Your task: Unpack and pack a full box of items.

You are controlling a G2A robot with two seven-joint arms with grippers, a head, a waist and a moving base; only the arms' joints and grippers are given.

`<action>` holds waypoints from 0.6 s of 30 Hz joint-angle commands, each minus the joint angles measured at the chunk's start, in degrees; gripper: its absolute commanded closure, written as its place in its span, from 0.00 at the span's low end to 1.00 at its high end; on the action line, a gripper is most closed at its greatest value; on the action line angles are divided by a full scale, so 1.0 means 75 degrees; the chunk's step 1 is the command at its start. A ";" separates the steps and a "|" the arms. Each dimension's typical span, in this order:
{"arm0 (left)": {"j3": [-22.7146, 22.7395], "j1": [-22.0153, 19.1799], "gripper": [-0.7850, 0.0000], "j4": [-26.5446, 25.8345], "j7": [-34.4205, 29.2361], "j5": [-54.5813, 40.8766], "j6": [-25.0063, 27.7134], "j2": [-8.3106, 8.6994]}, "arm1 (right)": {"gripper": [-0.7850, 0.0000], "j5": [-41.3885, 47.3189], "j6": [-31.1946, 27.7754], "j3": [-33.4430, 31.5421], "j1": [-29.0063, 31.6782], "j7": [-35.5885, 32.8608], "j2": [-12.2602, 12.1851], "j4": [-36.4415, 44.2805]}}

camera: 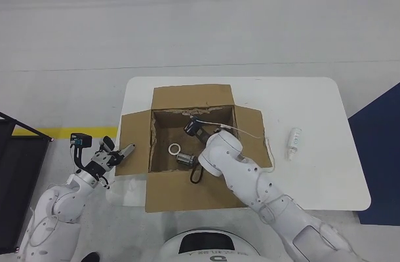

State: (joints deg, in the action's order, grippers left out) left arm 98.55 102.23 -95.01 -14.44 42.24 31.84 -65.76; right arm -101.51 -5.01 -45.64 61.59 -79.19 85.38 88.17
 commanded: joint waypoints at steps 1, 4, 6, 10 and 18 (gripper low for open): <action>0.0000 0.0000 0.00 0.0000 0.0000 0.0000 0.0000 0.0000 | 1.00 0.0017 0.0003 0.0049 -0.0096 0.0007 0.0047 -0.0224; 0.0000 0.0000 0.00 0.0000 0.0000 0.0000 0.0000 0.0000 | 1.00 0.0105 -0.0039 0.0171 -0.0281 -0.0075 0.0143 -0.0550; 0.0000 0.0000 0.00 0.0000 0.0000 0.0000 0.0000 0.0000 | 0.98 0.0163 -0.0074 0.0252 -0.0412 -0.0102 0.0209 -0.0750; 0.0000 0.0000 0.00 0.0000 0.0000 0.0000 0.0000 0.0000 | 1.00 0.0258 -0.0073 0.0375 -0.0627 -0.0106 0.0332 -0.1083; 0.0000 0.0000 0.00 0.0000 0.0000 0.0000 0.0000 0.0000 | 1.00 0.0346 -0.0061 0.0457 -0.0900 -0.0108 0.0515 -0.1464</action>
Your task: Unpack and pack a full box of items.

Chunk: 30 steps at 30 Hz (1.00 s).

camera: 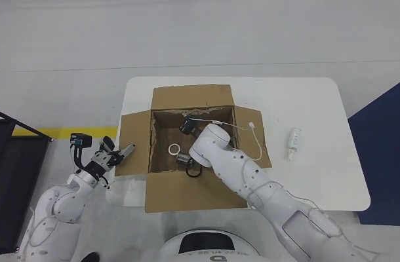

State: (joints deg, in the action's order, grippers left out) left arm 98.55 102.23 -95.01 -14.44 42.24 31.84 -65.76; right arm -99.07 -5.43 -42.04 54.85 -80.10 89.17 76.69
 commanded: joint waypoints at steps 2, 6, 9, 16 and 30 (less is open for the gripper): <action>0.0000 0.0000 0.00 0.0000 0.0000 0.0000 0.0000 0.0000 | 1.00 0.0225 -0.0116 -0.0150 0.0117 0.0259 -0.0002 0.0453; 0.0000 0.0000 0.00 0.0000 0.0000 0.0000 0.0000 0.0000 | 1.00 0.0380 -0.0491 -0.0649 0.0664 0.0539 -0.0162 0.1621; 0.0000 0.0000 0.00 0.0000 0.0000 0.0000 0.0000 0.0000 | 1.00 0.0380 -0.0785 -0.1104 0.1314 0.0757 -0.0327 0.2790; 0.0000 0.0000 0.00 0.0000 0.0000 0.0000 0.0000 0.0000 | 1.00 0.0531 -0.1255 -0.2311 0.2972 0.1788 -0.0668 0.5356; 0.0000 0.0000 0.00 0.0000 0.0000 0.0000 0.0000 0.0000 | 1.00 0.1222 -0.0003 -0.5331 0.5355 0.3926 -0.0959 0.7728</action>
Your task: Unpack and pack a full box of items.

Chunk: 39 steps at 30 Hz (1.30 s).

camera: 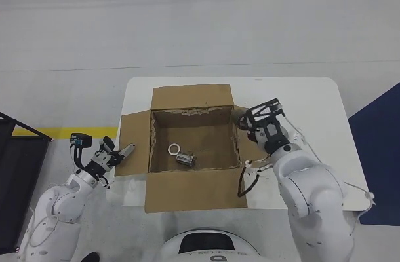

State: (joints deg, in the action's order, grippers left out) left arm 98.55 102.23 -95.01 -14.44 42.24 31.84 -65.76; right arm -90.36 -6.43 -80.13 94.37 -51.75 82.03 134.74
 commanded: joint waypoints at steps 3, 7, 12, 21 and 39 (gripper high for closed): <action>0.0000 0.0000 0.00 0.0000 0.0000 0.0000 0.0000 0.0000 | 1.00 0.0359 0.0516 -0.0892 0.0411 0.0490 -0.0023 -0.0013; 0.0000 0.0000 0.00 0.0000 0.0000 0.0000 0.0000 0.0000 | 1.00 0.1038 0.0910 -0.1825 0.0932 0.0848 -0.0034 -0.0013; 0.0000 0.0000 0.00 0.0000 0.0000 0.0000 0.0000 0.0000 | 1.00 0.2037 0.1393 -0.2929 0.1618 0.1023 -0.0025 -0.0013; 0.0000 0.0000 0.00 0.0000 0.0000 0.0000 0.0000 0.0000 | 1.00 0.4040 0.1395 -0.4158 0.1769 0.1658 -0.0029 -0.1595; 0.0000 0.0000 0.00 0.0000 0.0000 0.0000 0.0000 0.0000 | 1.00 0.3697 0.2538 -0.4208 0.0382 0.0830 -0.0208 -0.3761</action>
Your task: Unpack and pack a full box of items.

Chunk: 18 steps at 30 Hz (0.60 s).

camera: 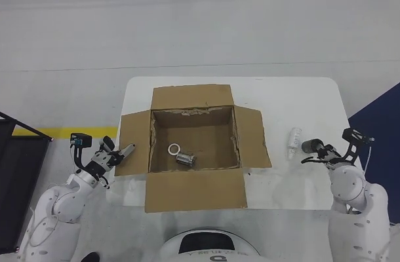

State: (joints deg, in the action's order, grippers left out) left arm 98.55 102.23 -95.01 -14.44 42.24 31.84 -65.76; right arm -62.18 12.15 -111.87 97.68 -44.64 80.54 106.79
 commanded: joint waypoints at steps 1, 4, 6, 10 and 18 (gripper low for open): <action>0.0000 0.0000 0.00 0.0000 0.0000 0.0000 0.0000 0.0000 | 1.00 -0.0105 0.0101 0.0065 -0.0125 -0.0241 -0.0019 -0.0057; 0.0000 0.0000 0.00 0.0000 0.0000 0.0000 0.0000 0.0000 | 1.00 -0.0165 0.0232 0.0141 -0.0314 -0.0639 -0.0047 -0.0122; 0.0000 0.0000 0.00 0.0000 0.0000 0.0000 0.0000 0.0000 | 1.00 -0.0225 0.0322 0.0156 -0.0414 -0.0811 -0.0066 -0.0119; 0.0000 0.0000 0.00 0.0000 0.0000 0.0000 0.0000 0.0000 | 1.00 -0.0318 0.0450 0.0173 -0.0476 -0.0997 -0.0094 0.0012; 0.0000 0.0000 0.00 0.0000 0.0000 0.0000 0.0000 0.0000 | 1.00 -0.0654 0.0716 0.0303 -0.0591 -0.1493 -0.0143 0.0074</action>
State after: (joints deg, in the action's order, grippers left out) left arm 98.55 102.23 -95.01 -14.44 42.24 31.84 -65.76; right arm -67.23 17.63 -109.69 93.42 -55.38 79.51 107.57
